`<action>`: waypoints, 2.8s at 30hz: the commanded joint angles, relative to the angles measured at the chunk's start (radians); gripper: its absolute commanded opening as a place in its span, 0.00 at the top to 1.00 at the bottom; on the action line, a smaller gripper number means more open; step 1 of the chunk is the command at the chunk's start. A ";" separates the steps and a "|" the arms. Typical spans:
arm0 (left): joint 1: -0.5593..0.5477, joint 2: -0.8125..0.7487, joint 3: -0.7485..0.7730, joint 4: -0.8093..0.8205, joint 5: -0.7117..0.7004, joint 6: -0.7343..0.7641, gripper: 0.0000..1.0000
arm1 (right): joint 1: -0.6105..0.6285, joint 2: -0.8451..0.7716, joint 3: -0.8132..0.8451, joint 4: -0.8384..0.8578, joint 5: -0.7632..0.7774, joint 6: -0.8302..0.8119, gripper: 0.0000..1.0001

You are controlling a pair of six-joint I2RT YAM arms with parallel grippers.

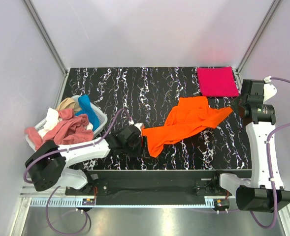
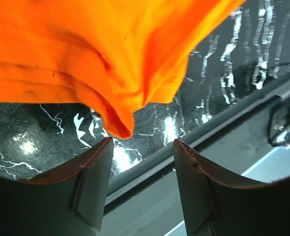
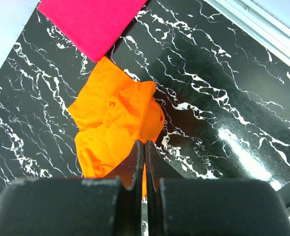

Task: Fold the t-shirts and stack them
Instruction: Flatten the tshirt out

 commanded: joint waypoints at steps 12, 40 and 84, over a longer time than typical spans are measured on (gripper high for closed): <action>-0.041 0.056 0.011 -0.005 -0.189 -0.092 0.46 | -0.004 -0.044 -0.015 0.052 -0.017 0.000 1.00; 0.024 0.021 0.297 -0.206 -0.232 0.013 1.00 | -0.004 -0.065 -0.011 0.041 -0.087 -0.017 1.00; 0.274 -0.227 1.143 -0.452 -0.439 0.311 1.00 | -0.004 0.208 1.003 -0.042 -0.210 -0.241 1.00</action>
